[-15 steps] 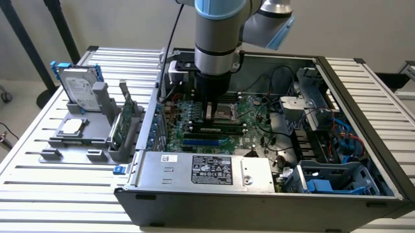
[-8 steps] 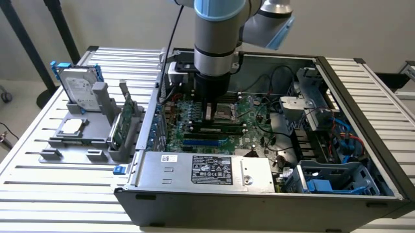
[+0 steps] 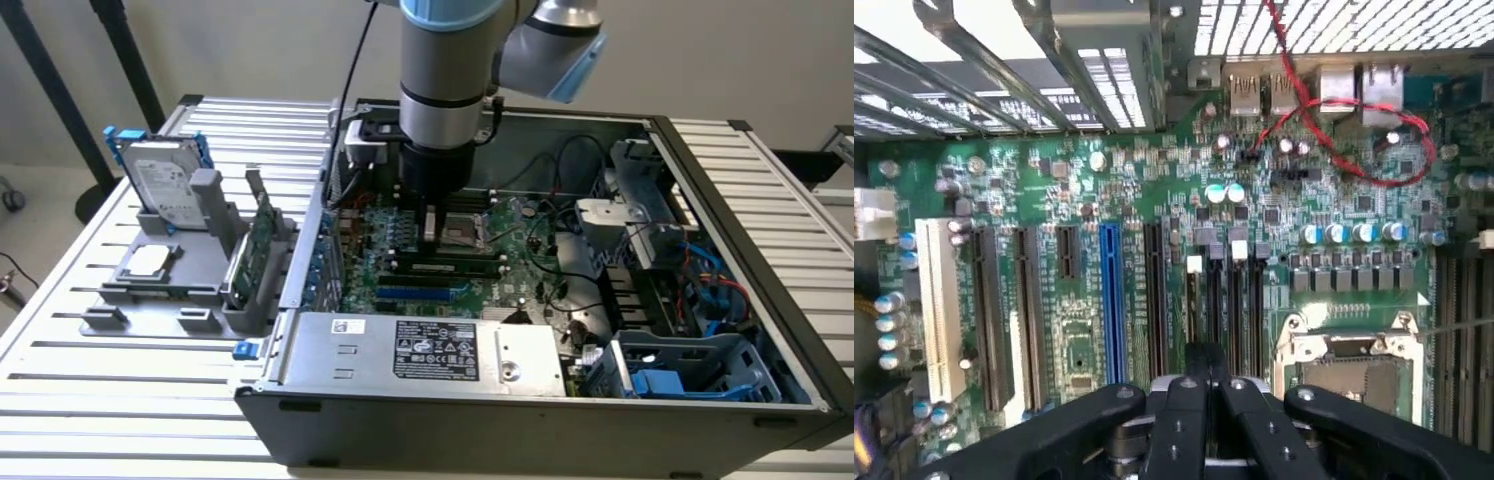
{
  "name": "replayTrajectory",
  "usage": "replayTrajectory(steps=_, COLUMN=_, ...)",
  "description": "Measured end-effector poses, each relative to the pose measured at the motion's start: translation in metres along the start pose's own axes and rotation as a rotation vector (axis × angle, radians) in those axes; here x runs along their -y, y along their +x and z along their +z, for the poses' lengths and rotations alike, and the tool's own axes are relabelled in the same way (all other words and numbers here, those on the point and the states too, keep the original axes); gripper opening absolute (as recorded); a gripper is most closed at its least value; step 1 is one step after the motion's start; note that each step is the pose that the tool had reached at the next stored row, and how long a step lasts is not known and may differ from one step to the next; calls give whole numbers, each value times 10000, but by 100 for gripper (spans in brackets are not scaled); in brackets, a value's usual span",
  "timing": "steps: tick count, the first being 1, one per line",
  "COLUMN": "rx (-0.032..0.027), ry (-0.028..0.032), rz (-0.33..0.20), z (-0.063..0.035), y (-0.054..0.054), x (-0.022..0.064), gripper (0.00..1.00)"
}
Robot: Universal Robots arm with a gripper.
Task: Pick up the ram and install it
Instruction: 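Press down the ram until it locks into place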
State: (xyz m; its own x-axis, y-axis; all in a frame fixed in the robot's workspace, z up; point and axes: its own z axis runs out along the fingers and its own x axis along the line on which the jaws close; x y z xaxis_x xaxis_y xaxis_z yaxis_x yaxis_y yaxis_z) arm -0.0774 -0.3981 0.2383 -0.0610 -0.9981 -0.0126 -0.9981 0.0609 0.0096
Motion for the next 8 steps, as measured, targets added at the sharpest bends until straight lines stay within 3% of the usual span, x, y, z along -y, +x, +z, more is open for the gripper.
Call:
replayTrajectory(steps=3, rx=7, ry=-1, rz=-18, z=-69, y=1, x=44, gripper=11)
replayTrajectory(steps=8, rx=53, ry=-6, rz=-87, z=-85, y=-5, x=230, gripper=11)
